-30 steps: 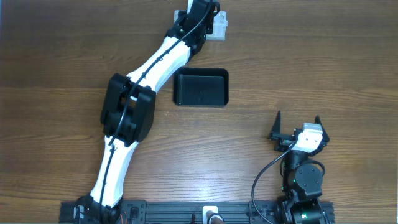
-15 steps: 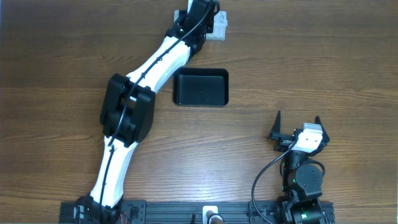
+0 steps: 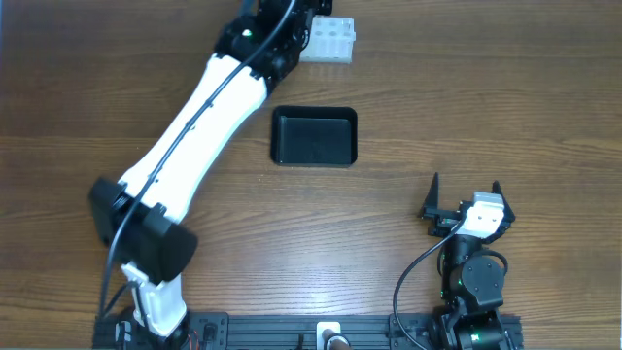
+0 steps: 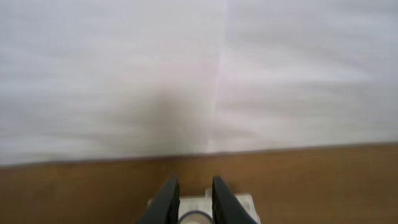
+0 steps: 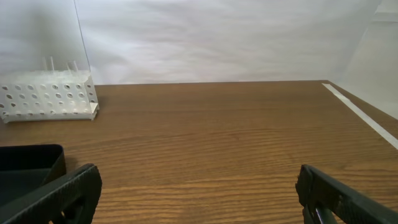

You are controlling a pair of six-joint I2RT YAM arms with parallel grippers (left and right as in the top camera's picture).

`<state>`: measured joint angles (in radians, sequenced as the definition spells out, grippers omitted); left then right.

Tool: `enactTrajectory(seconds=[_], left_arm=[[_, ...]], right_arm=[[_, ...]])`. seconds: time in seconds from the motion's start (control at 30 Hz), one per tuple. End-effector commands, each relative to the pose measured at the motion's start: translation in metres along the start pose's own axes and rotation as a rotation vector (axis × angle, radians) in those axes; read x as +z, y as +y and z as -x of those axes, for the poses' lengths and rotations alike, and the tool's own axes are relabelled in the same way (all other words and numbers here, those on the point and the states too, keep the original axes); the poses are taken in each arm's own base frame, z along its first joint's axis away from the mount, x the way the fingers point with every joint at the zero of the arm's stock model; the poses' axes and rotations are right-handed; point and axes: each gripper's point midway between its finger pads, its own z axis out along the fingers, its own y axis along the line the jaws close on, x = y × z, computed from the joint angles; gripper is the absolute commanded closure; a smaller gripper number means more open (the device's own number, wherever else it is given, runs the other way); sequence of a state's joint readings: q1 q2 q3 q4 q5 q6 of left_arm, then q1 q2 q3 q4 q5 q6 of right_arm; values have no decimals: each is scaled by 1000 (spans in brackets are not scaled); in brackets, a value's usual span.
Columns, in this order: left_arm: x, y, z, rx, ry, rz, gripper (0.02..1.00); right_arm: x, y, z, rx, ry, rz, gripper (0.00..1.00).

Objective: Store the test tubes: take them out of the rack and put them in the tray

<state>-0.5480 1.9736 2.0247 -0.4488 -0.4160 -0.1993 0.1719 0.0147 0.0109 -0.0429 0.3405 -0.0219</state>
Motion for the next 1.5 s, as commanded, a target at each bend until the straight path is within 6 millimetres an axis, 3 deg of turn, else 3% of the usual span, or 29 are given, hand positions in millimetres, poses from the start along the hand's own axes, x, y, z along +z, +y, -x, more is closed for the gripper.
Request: enactTrajectory(seconds=[0.03,0.2,0.4,0.6,1.03,1.5], left_arm=[[-29,7,-19,-91,126,27,919],[-42,12,-93,-150,373,101,928],[-35,11,-169,-176,536,132,912],[-21,9,-216,-140,633,150,917],[2,12,-270,-74,729,203,917],[15,18,-301,-62,785,229,895]], right_arm=[[0,1,-1,10,-2,4,9],[0,1,-1,10,-2,4,7],[0,1,-1,10,-2,4,7],[0,1,-1,10,-2,4,7],[0,1,-1,10,-2,4,9],[0,1,-1,10,-2,4,9]])
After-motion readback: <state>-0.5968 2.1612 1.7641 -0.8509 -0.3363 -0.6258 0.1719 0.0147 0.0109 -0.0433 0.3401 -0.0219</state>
